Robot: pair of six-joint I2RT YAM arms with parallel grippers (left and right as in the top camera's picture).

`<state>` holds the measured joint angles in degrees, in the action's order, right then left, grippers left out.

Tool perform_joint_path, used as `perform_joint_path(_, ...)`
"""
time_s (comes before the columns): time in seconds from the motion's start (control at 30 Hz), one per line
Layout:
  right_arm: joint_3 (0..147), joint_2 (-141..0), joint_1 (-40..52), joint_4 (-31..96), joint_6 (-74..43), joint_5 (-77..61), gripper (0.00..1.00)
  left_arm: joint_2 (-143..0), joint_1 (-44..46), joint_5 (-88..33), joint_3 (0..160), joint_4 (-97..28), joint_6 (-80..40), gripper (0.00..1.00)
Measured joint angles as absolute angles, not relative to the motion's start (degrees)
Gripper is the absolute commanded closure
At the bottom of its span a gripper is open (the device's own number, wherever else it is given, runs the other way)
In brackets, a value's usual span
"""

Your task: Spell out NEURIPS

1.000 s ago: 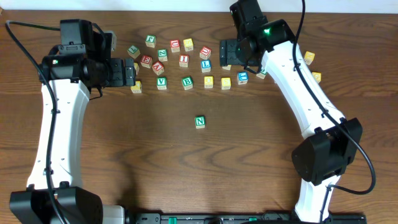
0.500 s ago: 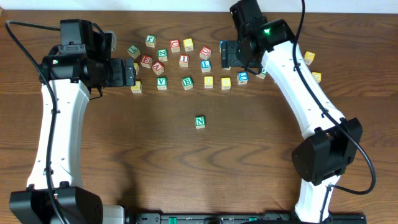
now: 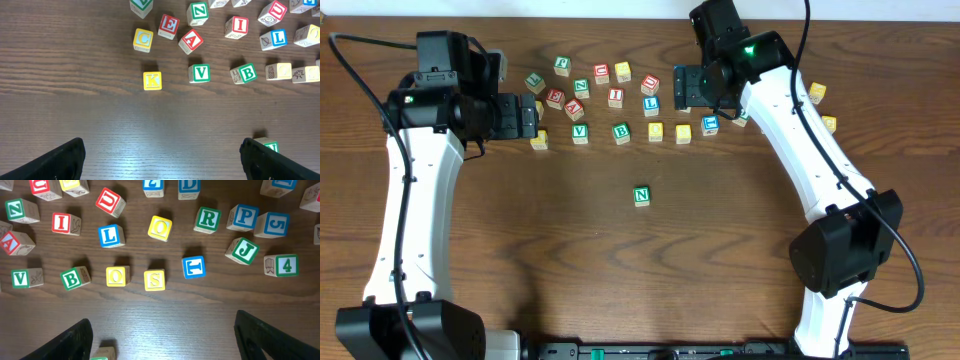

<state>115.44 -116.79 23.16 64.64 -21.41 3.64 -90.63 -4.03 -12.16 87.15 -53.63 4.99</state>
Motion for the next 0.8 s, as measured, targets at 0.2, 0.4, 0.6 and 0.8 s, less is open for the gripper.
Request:
perform_joint_path(0.2,115.44,-116.79,23.16,64.97,-21.39,3.64,0.14,-90.63,-4.03,-12.16,87.15,-53.6,4.97,0.02)
perform_joint_path(0.4,115.44,-116.79,23.18,65.82,-21.39,3.64,0.14,-90.63,-4.03,-12.16,87.15,-53.6,4.99,0.02)
perform_joint_path(0.6,115.44,-116.79,23.18,66.08,-20.53,3.62,0.12,-90.63,-4.03,-12.16,87.15,-53.6,4.99,0.03)
perform_joint_path(0.8,115.44,-116.79,23.18,66.19,-19.7,3.64,0.09,-90.63,-4.03,-12.16,87.15,-53.6,4.99,0.03)
